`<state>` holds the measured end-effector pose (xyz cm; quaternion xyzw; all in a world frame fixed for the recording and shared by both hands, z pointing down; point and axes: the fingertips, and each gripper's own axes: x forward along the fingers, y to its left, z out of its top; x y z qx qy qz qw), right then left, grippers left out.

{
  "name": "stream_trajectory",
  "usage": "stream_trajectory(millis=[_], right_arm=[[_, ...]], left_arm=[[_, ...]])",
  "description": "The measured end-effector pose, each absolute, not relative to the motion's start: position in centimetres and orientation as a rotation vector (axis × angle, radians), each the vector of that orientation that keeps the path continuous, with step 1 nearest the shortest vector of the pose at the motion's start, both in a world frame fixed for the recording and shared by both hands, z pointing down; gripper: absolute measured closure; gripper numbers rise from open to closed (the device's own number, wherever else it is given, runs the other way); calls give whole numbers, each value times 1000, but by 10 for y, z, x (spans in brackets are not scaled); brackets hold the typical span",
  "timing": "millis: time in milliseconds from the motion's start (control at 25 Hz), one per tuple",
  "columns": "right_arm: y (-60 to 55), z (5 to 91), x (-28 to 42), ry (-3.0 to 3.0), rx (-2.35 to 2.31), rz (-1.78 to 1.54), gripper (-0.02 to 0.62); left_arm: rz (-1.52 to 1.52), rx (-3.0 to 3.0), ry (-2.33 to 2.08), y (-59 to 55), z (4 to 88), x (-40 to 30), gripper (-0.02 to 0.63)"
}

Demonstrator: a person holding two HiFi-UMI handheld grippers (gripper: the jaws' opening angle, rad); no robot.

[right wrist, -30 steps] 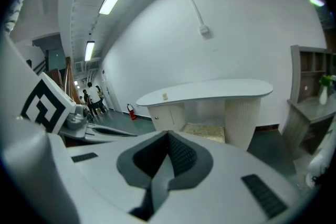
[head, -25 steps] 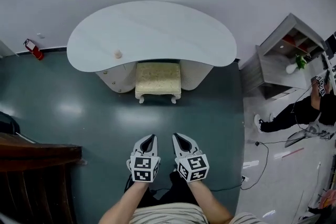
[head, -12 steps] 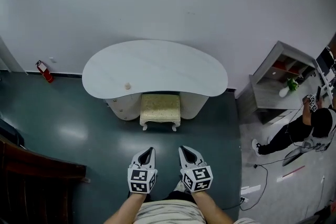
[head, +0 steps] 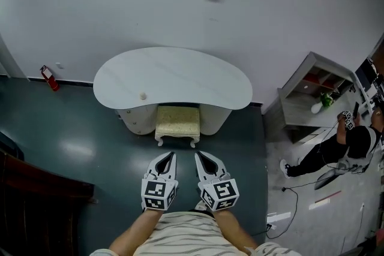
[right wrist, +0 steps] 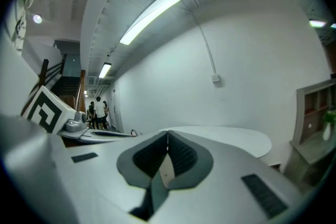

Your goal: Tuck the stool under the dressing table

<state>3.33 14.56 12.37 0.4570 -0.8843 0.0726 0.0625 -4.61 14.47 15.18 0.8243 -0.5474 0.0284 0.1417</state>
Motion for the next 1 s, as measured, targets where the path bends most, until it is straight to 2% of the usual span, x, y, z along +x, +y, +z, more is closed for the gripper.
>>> stream_trajectory(millis=[560, 1000], right_arm=[[162, 67, 38, -2790, 1555, 66, 581], [160, 73, 35, -2768, 1570, 49, 581]], left_arm=[[-83, 2509, -1622, 159, 93, -42, 600], [-48, 2564, -1639, 160, 90, -38, 600]])
